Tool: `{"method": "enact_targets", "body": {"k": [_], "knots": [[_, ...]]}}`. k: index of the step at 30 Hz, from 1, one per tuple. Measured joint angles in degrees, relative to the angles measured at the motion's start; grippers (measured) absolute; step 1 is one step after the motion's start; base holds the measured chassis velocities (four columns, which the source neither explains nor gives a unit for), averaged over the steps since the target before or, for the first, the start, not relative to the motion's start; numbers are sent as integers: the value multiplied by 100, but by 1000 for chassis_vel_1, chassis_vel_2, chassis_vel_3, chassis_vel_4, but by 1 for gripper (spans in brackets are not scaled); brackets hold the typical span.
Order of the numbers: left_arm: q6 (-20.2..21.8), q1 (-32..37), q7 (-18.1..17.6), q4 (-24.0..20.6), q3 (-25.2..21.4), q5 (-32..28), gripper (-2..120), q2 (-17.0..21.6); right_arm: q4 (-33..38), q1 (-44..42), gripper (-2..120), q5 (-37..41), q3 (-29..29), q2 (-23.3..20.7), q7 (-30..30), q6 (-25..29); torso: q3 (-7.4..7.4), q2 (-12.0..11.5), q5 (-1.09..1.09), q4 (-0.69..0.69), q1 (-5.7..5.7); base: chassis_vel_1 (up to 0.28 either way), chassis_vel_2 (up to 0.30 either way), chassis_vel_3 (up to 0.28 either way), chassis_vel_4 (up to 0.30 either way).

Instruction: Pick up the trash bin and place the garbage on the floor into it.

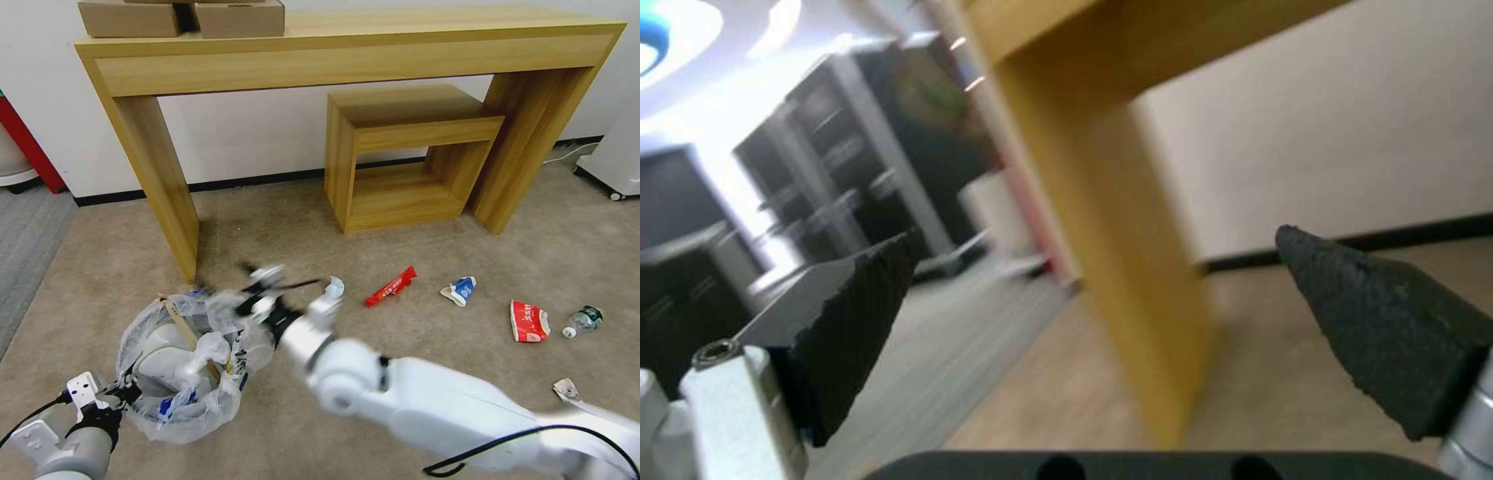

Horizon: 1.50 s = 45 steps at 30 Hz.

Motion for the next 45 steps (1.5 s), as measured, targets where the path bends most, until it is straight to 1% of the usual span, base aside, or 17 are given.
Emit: {"method": "enact_targets", "body": {"k": [1,2,5,6,8,10,11,13,14,18,22,28,30,32,45], "knots": [[1,-18,-4,22,5,-1,0,1,92,-292,100,-19,530,-175,-19,-29,0,0,-1,0,0,0,0,0,0],[1,-18,-4,22,5,-1,0,1,92,-292,100,-19,530,-175,-19,-29,0,0,-1,0,0,0,0,0,0],[6,-62,-5,64,33,3,0,-8,162,-1051,100,-204,1594,-482,95,-85,0,0,0,0,0,0,0,0,0],[6,-62,-5,64,33,3,0,-8,162,-1051,100,-204,1594,-482,95,-85,0,0,0,0,0,0,0,0,0],[7,-84,-4,87,39,19,0,-18,121,-1448,100,-435,2052,-590,193,-115,0,0,-1,-1,0,0,0,0,0],[7,-95,-2,104,40,30,0,-21,-16,-1774,100,-732,2408,-648,326,27,0,0,0,-1,0,0,0,0,0],[7,-95,-2,104,40,30,0,-21,-16,-1774,100,-732,2408,-648,326,27,0,0,0,-1,0,0,0,0,0],[7,-106,-1,105,35,23,0,-17,-167,-2123,100,-1108,2876,-648,333,130,0,0,-2,0,0,0,0,0,0],[7,-106,-1,105,35,23,0,-17,-167,-2123,100,-1108,2876,-648,333,130,0,0,-2,0,0,0,0,0,0],[6,-137,0,102,-18,-4,0,2,-489,-2524,100,-1856,3440,-535,259,468,0,0,-1,-1,0,0,0,0,0],[3,-146,-1,103,-23,-20,0,0,-567,-2716,100,-2105,3628,-450,204,588,0,0,-2,0,0,0,0,0,0],[-7,-164,3,91,-10,-19,0,-43,-909,-2889,100,-2581,3878,-257,-290,1046,0,0,-4,0,0,0,0,0,0],[-7,-166,4,83,-9,-19,0,-46,-963,-2900,100,-2641,3908,-228,-350,1119,0,0,-3,0,0,0,0,0,0],[-10,-167,7,62,-10,-22,0,-45,-1083,-2993,100,-2827,4042,-137,-497,1303,0,0,-2,0,0,0,0,0,0],[-20,-204,18,89,-7,-24,0,-24,-1100,-3342,100,-3000,4293,136,-540,1398,0,0,-3,0,0,0,0,0,0]]}}
